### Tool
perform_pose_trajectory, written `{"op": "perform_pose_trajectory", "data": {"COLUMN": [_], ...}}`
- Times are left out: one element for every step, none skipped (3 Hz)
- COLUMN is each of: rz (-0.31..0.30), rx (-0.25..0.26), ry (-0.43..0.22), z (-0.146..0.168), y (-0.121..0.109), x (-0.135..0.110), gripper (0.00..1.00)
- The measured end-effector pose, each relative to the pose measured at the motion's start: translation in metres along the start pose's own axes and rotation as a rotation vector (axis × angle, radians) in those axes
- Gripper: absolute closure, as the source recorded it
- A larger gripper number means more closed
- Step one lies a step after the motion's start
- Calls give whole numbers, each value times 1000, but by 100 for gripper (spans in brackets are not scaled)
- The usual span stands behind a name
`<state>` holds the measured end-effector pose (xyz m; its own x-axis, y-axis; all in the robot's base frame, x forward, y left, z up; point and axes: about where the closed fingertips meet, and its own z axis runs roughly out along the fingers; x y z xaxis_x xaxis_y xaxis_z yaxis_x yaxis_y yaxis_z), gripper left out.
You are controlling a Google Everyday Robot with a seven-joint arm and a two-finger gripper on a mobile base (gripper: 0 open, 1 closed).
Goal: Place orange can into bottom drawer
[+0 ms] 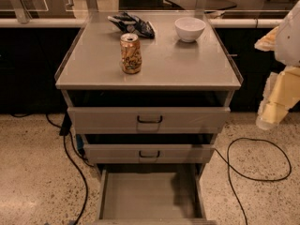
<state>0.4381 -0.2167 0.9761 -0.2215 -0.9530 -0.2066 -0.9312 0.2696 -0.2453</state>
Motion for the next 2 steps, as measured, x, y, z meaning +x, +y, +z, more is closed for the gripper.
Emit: {"op": "perform_pose_trajectory", "data": {"rz": [-1, -15], "rx": [0, 4], "ry": [-2, -44], "z": [0, -1], "y": [0, 6], "x": [0, -3], "gripper": [0, 0]}}
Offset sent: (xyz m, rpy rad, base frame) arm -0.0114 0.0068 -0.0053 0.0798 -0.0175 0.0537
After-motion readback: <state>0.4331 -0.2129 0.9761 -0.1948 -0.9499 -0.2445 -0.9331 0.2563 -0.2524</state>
